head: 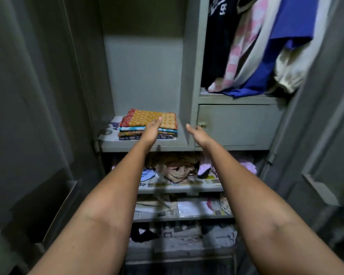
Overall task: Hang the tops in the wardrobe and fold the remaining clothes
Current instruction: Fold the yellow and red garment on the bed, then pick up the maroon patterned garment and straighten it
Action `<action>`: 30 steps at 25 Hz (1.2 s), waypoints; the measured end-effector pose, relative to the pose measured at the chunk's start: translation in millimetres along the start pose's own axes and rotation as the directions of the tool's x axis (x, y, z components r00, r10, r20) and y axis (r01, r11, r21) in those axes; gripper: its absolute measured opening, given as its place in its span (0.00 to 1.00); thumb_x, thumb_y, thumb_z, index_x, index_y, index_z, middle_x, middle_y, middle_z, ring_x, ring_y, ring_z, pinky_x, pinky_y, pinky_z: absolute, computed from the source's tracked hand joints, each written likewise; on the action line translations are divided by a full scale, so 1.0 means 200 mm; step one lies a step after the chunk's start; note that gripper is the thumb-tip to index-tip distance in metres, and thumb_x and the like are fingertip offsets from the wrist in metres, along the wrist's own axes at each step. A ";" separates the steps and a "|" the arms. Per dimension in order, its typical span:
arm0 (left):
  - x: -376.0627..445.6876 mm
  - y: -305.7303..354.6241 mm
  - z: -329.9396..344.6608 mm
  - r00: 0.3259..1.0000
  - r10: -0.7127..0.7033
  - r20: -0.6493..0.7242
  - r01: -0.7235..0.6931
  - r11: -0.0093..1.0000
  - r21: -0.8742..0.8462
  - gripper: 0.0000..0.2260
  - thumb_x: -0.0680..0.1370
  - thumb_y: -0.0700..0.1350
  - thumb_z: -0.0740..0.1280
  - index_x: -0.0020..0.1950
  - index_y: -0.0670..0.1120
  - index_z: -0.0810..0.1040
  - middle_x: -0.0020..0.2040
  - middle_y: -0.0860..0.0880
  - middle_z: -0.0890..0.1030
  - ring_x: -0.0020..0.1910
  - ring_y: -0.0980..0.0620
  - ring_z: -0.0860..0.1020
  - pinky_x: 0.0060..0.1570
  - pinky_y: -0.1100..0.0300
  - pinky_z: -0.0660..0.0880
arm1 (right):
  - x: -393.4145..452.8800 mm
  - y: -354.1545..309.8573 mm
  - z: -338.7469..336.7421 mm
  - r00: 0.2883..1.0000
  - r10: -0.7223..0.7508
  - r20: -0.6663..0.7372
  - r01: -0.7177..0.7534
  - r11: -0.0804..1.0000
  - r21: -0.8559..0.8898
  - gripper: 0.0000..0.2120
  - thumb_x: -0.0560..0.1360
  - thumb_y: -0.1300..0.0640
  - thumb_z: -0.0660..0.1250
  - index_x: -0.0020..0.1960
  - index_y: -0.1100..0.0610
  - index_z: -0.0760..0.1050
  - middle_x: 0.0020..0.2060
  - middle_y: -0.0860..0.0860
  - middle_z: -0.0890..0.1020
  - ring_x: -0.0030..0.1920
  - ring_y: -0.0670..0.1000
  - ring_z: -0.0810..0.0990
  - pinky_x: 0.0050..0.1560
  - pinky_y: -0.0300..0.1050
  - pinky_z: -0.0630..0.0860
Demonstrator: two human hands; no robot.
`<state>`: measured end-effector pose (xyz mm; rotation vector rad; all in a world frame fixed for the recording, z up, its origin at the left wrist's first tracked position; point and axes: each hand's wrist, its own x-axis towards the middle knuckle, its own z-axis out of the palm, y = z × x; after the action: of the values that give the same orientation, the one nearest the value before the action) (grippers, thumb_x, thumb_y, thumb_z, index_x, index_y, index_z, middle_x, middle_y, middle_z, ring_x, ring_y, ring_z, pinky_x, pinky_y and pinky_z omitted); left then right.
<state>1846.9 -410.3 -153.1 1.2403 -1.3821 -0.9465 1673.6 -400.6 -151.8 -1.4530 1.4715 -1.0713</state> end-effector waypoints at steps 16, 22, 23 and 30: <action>-0.91 0.64 0.81 0.804 0.159 0.572 -0.072 0.982 -0.172 0.25 0.82 0.53 0.56 0.74 0.40 0.64 0.73 0.44 0.67 0.72 0.47 0.65 0.72 0.56 0.59 | -1.47 0.02 -0.90 0.800 0.156 -0.579 -0.091 0.986 0.140 0.18 0.80 0.44 0.58 0.55 0.59 0.74 0.32 0.46 0.76 0.32 0.41 0.74 0.36 0.33 0.66; -1.44 0.80 1.14 0.529 0.223 0.819 -0.028 0.969 -0.246 0.26 0.82 0.57 0.54 0.75 0.43 0.62 0.73 0.47 0.66 0.73 0.49 0.63 0.71 0.55 0.59 | -2.25 0.11 -1.09 0.540 0.228 -0.810 -0.126 0.974 0.190 0.20 0.82 0.51 0.57 0.55 0.67 0.77 0.48 0.57 0.82 0.46 0.50 0.81 0.44 0.42 0.75; -1.52 0.82 1.20 0.485 0.243 0.840 -0.026 0.964 -0.264 0.26 0.82 0.57 0.54 0.75 0.43 0.63 0.72 0.47 0.68 0.73 0.48 0.64 0.71 0.54 0.60 | -2.37 0.11 -1.12 0.479 0.250 -0.841 -0.157 0.967 0.198 0.23 0.82 0.50 0.57 0.62 0.69 0.73 0.58 0.60 0.78 0.57 0.54 0.78 0.53 0.45 0.74; -1.96 1.01 1.60 0.300 0.309 0.902 -0.023 0.948 -0.317 0.26 0.83 0.56 0.52 0.76 0.43 0.59 0.76 0.46 0.62 0.75 0.48 0.61 0.71 0.55 0.57 | -2.93 0.23 -1.49 0.229 0.260 -0.938 -0.253 0.947 0.200 0.35 0.79 0.41 0.58 0.74 0.65 0.58 0.65 0.60 0.72 0.65 0.58 0.71 0.67 0.50 0.63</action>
<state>1479.1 -13.3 -84.7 0.1681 -2.1431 -1.7866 1394.5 194.8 -111.5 -0.3081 2.4133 -1.8825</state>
